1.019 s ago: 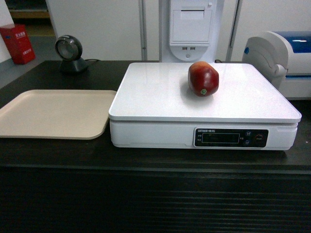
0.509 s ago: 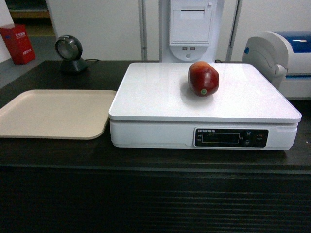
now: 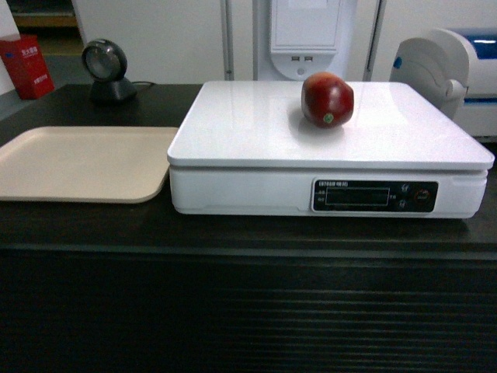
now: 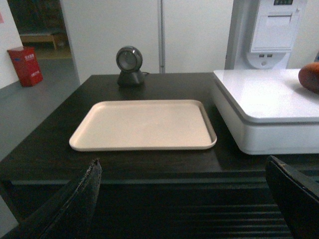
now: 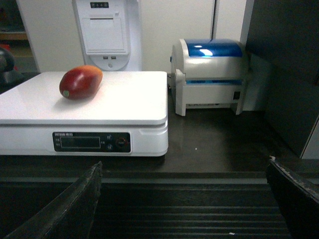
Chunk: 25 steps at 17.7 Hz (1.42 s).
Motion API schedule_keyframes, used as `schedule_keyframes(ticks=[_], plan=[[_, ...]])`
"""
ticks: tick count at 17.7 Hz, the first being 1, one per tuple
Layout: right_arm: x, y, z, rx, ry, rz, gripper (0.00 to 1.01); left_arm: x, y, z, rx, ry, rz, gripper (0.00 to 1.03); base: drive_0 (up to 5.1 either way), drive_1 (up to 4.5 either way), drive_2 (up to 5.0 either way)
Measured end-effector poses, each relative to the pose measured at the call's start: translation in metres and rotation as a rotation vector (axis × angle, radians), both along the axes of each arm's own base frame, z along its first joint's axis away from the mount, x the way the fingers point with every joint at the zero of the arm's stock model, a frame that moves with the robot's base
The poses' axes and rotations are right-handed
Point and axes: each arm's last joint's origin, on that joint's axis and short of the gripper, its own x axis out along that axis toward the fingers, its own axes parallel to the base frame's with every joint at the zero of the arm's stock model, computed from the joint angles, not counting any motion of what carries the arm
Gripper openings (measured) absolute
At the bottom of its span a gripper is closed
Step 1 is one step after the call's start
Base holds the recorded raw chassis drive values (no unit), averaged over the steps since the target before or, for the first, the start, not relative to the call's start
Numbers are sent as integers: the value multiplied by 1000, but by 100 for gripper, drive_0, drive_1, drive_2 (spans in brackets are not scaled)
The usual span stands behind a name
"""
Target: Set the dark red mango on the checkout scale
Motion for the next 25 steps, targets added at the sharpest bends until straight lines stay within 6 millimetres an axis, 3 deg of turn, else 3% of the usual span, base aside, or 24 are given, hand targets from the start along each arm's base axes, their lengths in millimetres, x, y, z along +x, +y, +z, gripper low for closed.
schedule_keyframes(ticks=[25], plan=[[0, 0, 0, 0, 3, 1, 98, 0, 0, -1, -1, 5, 2, 98, 0, 0, 0]])
